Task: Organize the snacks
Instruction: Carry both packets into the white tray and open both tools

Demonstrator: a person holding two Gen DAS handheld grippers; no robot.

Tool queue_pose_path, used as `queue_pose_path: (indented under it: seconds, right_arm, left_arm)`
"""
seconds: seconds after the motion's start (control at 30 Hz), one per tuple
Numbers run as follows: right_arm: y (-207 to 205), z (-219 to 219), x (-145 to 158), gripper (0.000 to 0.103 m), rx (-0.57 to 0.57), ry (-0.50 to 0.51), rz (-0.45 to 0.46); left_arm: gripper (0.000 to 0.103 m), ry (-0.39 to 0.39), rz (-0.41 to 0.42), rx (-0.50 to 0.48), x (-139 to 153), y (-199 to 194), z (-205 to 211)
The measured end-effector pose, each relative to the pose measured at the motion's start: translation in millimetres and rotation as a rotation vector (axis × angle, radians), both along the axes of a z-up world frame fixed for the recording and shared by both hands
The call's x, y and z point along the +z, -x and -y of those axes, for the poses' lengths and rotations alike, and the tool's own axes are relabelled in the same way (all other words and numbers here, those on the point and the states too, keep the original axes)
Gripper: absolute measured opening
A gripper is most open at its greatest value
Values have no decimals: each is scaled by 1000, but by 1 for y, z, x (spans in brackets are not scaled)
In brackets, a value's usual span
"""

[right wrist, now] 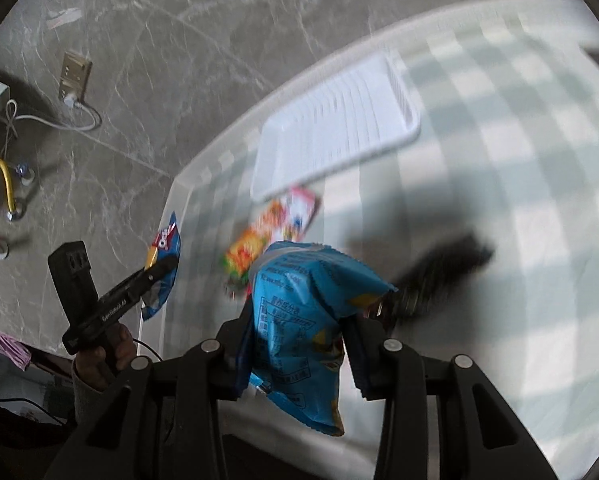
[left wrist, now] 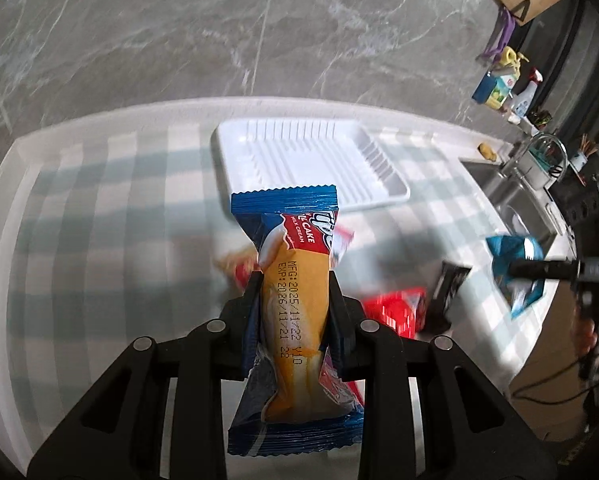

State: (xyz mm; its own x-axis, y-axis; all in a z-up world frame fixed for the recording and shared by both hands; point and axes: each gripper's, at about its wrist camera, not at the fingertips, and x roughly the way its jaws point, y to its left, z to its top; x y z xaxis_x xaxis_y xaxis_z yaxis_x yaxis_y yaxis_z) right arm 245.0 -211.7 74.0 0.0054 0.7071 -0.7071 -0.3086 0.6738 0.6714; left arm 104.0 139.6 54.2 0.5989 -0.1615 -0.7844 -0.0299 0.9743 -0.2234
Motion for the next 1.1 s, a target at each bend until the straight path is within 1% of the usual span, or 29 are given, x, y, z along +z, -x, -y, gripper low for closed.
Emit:
queue_pose_path:
  seconds: [0.1, 0.2, 0.27, 0.33, 0.43, 0.5, 0.67, 0.77, 0.9, 1.03, 1.1]
  right_arm:
    - [-38, -3, 18, 41, 2, 3, 36]
    - [-70, -9, 28, 41, 13, 15, 70]
    - [-94, -18, 32, 41, 26, 31, 92]
    - [-114, -30, 28, 41, 45, 47, 104]
    - [-144, -52, 16, 41, 83, 78, 109]
    - [-163, -65, -1, 41, 109, 103, 96]
    - [-192, -92, -38, 41, 159, 147, 70]
    - [-203, -105, -57, 42, 185, 174, 57]
    - [-210, -120, -77, 42, 215, 210, 51]
    - [-211, -132, -89, 42, 232, 245, 62]
    - [-212, -136, -96, 42, 237, 260, 63]
  left_arm:
    - [26, -4, 20, -11, 10, -27, -5]
    - [26, -4, 25, -20, 15, -56, -11]
    - [26, -9, 17, -26, 13, -80, -16]
    - [26, 0, 4, -24, 5, -104, -22]
    - [26, 0, -27, -11, -14, -136, -31]
    - [26, 7, -52, -7, -28, -157, -35]
    - [26, 16, -91, -10, -57, -190, -38]
    - [26, 11, -107, -12, -71, -208, -38]
    - [26, 5, -122, -14, -86, -221, -39]
    - [26, -7, -141, -21, -98, -229, -36]
    - [26, -28, -145, -19, -104, -234, -34]
